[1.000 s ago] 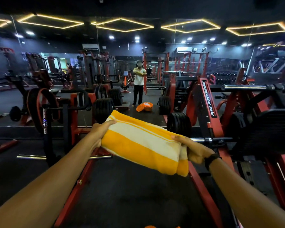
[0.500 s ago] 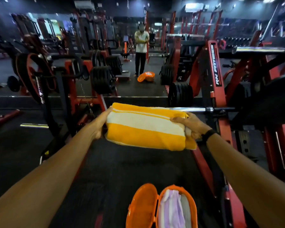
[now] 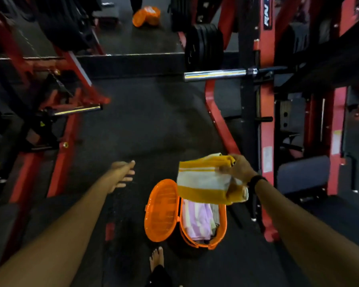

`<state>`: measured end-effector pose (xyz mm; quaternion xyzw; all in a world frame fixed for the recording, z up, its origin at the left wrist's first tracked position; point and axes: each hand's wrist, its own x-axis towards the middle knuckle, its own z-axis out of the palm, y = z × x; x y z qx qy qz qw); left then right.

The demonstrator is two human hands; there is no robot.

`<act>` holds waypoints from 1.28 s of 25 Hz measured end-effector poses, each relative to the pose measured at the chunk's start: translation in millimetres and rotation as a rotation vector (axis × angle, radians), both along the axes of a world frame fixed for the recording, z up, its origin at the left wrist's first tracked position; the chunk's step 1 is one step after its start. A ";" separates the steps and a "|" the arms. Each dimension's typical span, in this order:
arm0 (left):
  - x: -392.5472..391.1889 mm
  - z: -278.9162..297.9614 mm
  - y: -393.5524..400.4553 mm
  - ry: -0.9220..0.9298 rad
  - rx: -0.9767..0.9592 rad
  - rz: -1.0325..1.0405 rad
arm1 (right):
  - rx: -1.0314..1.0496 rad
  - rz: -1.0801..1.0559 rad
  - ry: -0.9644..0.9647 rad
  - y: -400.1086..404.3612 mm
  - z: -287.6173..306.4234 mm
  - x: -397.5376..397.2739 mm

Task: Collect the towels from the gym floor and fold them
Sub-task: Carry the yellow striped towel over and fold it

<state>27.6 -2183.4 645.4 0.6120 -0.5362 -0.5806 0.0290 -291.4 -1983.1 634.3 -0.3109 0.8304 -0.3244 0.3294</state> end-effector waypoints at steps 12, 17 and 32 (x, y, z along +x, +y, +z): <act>-171.2 -262.8 -21.7 -0.181 -0.190 -0.819 | 0.172 -0.754 -0.145 66.4 -301.3 2.4; -245.9 -405.3 32.2 -0.263 -0.420 -1.306 | 0.440 -0.396 0.121 94.3 -454.5 14.4; -355.8 -683.9 76.5 -0.132 -1.150 -1.848 | 0.436 -0.019 0.364 96.4 -664.9 15.6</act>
